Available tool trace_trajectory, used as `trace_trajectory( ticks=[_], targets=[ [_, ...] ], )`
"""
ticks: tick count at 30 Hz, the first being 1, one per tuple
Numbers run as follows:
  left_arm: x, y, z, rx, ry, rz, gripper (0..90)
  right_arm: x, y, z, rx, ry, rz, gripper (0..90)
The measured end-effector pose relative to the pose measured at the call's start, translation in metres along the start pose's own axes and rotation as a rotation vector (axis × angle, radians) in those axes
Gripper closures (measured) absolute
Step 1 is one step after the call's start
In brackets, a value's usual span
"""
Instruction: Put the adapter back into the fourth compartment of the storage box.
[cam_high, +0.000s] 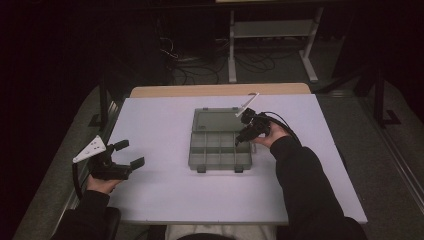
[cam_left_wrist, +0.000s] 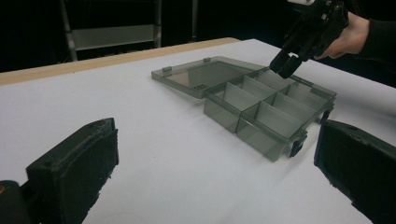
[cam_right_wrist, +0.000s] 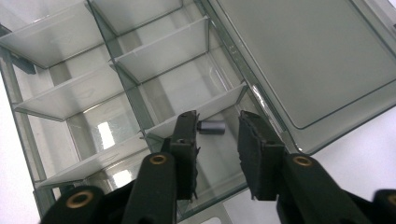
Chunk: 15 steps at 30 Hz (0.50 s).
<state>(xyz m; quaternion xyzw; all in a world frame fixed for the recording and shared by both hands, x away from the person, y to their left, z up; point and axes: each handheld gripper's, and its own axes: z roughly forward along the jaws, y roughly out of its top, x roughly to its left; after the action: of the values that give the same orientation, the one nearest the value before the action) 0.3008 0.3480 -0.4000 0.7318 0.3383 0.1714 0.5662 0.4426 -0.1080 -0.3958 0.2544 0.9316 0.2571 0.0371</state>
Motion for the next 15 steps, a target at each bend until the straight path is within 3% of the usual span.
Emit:
trace_trajectory(
  ticks=[6, 8, 15],
  targets=[
    [0.000, 0.000, 0.000, -0.002, 0.001, -0.002, 0.0, 0.000, -0.002, -0.008, -0.033, -0.055, 0.020, 42.8],
    [0.000, 0.000, 0.000, -0.002, 0.001, -0.002, 0.0, -0.001, -0.002, -0.009, -0.036, -0.059, 0.020, 40.7],
    [-0.001, 0.000, -0.001, -0.002, 0.004, -0.002, 0.0, -0.004, -0.006, -0.023, -0.080, -0.076, 0.091, 18.3]
  ],
)
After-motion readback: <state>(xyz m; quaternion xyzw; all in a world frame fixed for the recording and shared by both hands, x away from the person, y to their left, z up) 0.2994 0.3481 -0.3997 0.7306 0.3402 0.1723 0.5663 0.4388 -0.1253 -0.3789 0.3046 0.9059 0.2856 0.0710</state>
